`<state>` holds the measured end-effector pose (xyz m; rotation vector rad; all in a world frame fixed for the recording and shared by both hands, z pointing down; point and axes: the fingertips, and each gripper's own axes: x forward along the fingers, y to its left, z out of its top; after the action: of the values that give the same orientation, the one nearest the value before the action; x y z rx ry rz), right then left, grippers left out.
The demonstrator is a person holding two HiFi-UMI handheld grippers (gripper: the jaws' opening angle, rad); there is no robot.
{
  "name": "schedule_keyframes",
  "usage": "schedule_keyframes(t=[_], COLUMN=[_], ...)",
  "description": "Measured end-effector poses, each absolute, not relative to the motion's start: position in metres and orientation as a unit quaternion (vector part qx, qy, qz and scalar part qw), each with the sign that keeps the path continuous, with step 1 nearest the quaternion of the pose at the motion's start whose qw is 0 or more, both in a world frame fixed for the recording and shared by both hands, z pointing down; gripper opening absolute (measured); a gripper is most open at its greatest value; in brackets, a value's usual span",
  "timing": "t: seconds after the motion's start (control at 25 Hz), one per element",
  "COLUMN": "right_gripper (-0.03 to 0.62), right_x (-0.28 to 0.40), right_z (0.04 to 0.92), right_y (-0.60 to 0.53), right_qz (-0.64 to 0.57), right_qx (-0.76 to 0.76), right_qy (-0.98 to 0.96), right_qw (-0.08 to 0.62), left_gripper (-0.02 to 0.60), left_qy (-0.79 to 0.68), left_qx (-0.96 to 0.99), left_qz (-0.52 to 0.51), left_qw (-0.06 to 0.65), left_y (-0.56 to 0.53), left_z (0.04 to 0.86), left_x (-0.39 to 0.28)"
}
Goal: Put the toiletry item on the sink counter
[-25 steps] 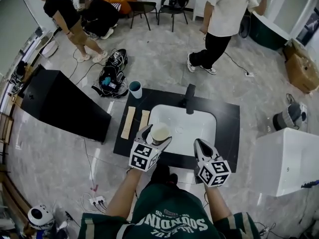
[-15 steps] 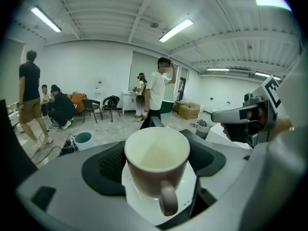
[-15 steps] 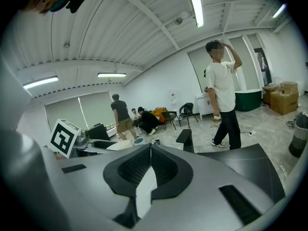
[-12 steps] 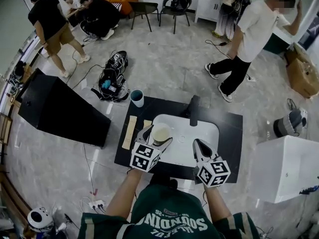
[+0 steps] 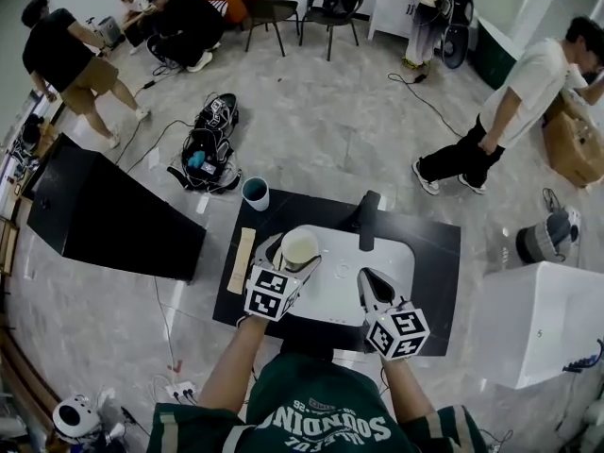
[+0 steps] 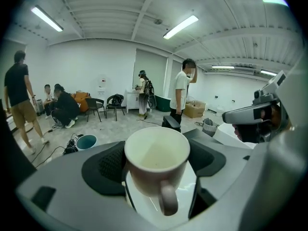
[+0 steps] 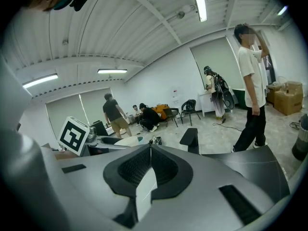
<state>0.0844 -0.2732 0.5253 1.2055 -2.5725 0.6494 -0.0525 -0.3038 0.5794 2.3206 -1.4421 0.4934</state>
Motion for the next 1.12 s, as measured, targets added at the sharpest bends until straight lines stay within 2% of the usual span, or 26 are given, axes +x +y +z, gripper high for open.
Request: schedule_keyframes(t=[0.8,1.12], right_gripper=[0.041,0.041], right_x=[0.064,0.072], right_z=[0.569,0.585], right_y=[-0.313,-0.327], right_qz=[0.261,0.274], right_qx=[0.404,0.412], right_qy=[-0.862,-0.851], right_qw=[0.159,0.175], left_gripper=[0.411,0.411], left_qy=[-0.566,-0.564], left_qx=[0.769,0.764], left_qz=[0.207,0.225], left_qw=[0.214,0.219], left_y=[-0.436,-0.473], left_z=[0.668,0.702], left_x=[-0.112,-0.111])
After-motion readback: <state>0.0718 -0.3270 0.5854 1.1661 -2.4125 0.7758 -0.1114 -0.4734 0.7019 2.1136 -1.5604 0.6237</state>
